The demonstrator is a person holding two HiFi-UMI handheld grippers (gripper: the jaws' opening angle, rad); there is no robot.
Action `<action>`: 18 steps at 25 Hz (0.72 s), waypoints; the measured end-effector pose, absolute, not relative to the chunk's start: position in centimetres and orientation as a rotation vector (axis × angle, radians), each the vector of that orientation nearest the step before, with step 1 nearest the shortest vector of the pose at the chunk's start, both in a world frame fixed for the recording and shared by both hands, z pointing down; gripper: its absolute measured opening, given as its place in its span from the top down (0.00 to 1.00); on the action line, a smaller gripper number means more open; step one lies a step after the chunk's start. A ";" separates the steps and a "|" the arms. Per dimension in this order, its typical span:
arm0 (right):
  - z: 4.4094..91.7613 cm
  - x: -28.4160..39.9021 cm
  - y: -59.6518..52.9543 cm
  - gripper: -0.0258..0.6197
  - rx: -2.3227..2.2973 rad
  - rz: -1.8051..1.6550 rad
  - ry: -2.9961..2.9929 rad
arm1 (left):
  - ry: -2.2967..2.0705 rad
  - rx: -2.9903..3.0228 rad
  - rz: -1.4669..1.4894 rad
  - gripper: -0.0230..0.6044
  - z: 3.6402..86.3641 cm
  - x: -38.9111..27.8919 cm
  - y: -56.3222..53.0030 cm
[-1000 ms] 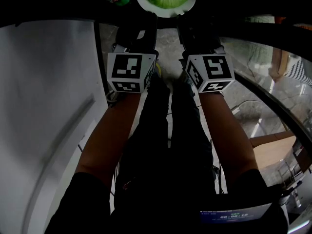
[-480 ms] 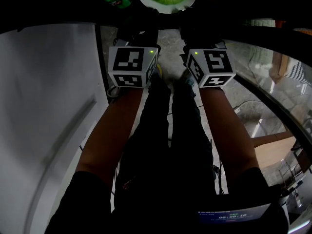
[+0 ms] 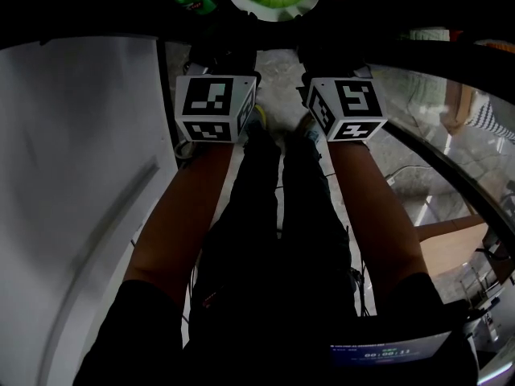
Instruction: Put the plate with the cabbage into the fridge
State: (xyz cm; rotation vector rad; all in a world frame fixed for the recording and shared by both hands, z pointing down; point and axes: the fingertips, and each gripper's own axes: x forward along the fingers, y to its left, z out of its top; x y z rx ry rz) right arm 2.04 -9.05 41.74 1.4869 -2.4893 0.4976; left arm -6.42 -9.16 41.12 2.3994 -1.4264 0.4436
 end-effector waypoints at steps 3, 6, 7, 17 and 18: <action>38.9 2.7 -8.3 0.83 1.493 0.475 -2.506 | -1.447 2.415 0.437 0.92 38.2 -6.0 -8.5; 35.8 3.4 -7.2 0.83 1.495 0.452 -2.522 | -1.461 2.435 0.433 0.92 35.0 -5.3 -7.5; 35.6 3.3 -7.2 0.83 1.492 0.446 -2.522 | -1.461 2.438 0.432 0.92 34.7 -5.3 -7.4; 33.8 3.5 -7.4 0.83 1.529 0.406 -2.515 | -1.457 2.468 0.391 0.92 33.2 -5.3 -7.8; 33.4 3.6 -7.3 0.83 1.534 0.401 -2.516 | -1.456 2.473 0.386 0.92 32.7 -5.2 -7.7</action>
